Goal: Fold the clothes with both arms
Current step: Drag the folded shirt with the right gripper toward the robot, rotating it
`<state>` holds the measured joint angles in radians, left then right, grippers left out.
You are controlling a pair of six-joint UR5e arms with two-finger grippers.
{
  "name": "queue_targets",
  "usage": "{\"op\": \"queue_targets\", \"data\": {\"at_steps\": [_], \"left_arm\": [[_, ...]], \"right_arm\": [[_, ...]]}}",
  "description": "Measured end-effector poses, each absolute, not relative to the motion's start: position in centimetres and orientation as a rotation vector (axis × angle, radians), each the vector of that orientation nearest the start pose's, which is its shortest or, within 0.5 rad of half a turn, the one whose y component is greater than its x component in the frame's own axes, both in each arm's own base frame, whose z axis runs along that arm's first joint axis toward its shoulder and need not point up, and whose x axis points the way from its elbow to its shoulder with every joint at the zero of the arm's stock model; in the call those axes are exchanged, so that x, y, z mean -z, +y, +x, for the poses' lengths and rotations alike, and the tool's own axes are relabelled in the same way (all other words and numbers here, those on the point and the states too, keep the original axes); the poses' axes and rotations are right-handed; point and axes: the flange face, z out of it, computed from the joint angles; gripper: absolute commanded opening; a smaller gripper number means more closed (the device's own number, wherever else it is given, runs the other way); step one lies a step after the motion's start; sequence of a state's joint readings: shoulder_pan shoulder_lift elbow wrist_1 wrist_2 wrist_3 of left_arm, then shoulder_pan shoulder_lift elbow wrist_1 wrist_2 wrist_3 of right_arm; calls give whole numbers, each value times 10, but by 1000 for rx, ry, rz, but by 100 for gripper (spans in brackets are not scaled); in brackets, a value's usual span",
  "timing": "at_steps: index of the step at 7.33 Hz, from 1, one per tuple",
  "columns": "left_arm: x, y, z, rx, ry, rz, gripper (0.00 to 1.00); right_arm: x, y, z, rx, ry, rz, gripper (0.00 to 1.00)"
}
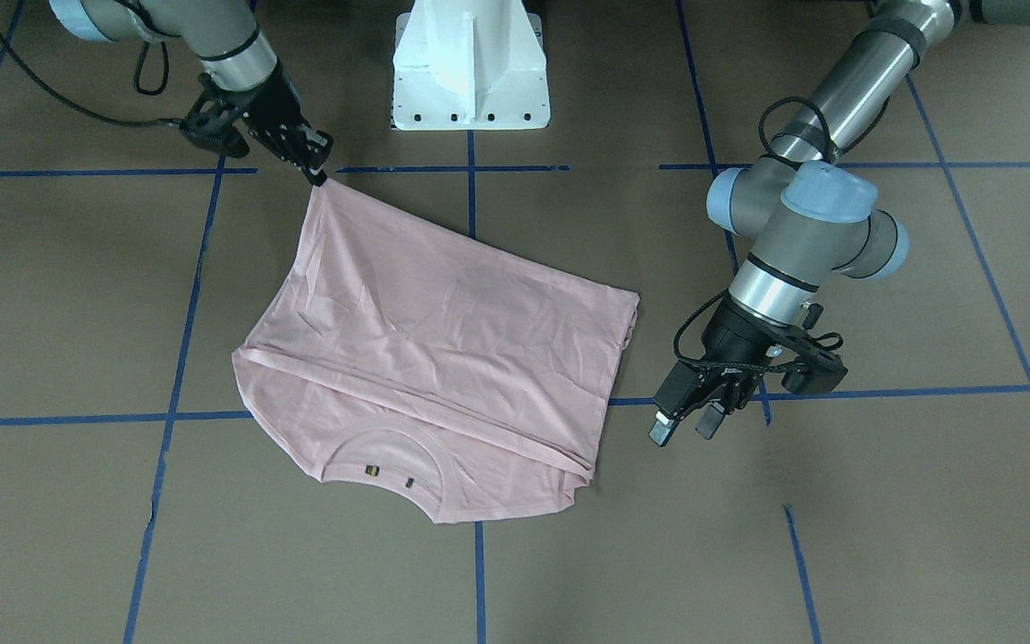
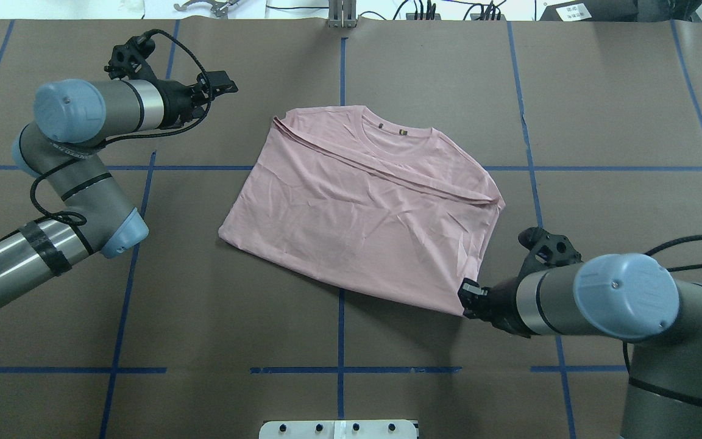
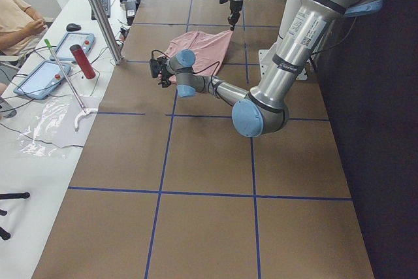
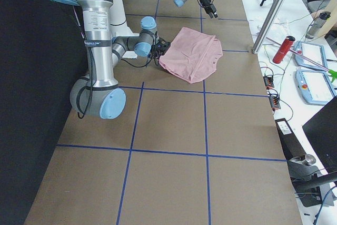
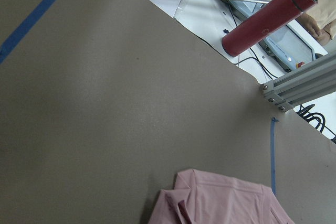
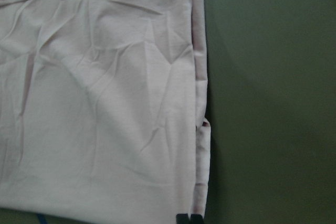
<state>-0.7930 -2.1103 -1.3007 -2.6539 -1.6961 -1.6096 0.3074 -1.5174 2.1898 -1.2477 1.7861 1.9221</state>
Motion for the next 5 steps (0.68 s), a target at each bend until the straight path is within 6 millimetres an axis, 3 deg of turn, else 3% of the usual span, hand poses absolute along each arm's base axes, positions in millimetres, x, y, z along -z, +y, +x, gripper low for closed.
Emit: {"op": "queue_targets", "data": {"at_steps": [1,3,4,5], "left_arm": [[-341,-588,423,603,1328,399,97],[-311,-564,439,572,1379,357,93],[-288,-546,442,561,1399,279,93],[-267,-526,439,550,1381,191,93]], "right_arm": [[-307,-212,-409,-456,-991,-299,99],[-307,-155,-424,-381,-957,-392,100],[-303,-151,-425,-376,-964,-399,100],[-294,-168,-420,-408,-994,-383,100]]}}
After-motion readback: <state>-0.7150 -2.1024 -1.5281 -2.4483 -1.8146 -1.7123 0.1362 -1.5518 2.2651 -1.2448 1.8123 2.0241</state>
